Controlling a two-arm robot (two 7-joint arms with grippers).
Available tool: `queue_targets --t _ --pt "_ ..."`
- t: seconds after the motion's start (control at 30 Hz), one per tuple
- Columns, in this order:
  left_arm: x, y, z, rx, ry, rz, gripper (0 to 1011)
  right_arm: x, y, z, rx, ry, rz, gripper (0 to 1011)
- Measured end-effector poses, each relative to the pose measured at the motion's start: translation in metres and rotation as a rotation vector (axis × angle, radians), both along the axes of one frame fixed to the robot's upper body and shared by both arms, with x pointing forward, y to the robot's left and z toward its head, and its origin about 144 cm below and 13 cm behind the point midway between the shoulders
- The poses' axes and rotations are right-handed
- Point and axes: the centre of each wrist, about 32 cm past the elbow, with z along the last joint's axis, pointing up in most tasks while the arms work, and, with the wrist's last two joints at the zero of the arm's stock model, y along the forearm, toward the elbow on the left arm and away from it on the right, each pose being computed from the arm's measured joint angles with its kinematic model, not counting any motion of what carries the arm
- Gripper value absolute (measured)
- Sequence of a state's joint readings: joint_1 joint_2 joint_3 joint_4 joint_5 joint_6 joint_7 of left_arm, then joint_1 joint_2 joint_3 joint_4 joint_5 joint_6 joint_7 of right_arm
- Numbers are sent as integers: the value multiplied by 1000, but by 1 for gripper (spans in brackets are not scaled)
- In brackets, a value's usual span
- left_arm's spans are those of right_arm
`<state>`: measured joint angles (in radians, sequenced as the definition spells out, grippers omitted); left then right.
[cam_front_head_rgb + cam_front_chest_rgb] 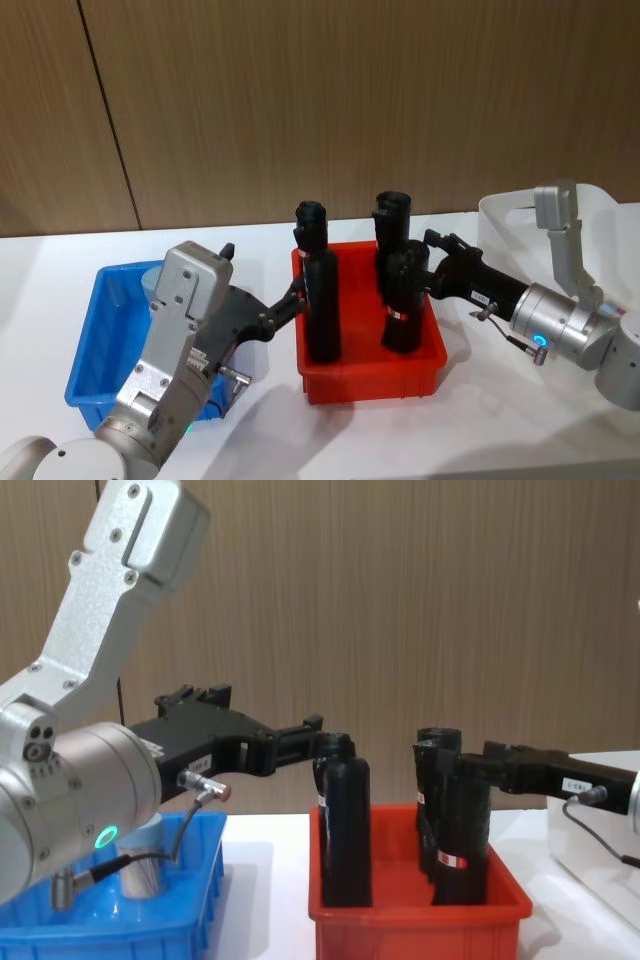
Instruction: Pick the cotton swabs from the blue box and place them into the white box.
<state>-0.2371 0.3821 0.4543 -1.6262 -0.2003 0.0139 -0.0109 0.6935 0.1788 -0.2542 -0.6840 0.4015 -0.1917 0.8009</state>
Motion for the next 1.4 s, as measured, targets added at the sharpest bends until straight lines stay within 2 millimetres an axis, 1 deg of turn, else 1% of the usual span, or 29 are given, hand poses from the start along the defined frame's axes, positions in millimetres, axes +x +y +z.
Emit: queue_targets --t 1.1,1.13,1.2,1.27,1.33,1.37,1.4 --pt "0 0 0 0 0 0 1004 17 5 -12 -25 25 -16 1000" --pt "0 0 0 0 0 0 1004 18 6 -13 -25 26 -16 970" --pt "0 0 0 0 0 0 1004 19 6 -13 -25 29 -17 945" --pt "0 0 0 0 0 0 1004 20 7 -13 -25 27 -16 882" --pt "0 0 0 0 0 0 1004 21 7 -13 -26 28 -15 850" --pt "0 0 0 0 0 0 1004 21 8 -13 -27 27 -13 797" --pt "0 0 0 0 0 0 1004 22 8 -13 -27 27 -12 786"
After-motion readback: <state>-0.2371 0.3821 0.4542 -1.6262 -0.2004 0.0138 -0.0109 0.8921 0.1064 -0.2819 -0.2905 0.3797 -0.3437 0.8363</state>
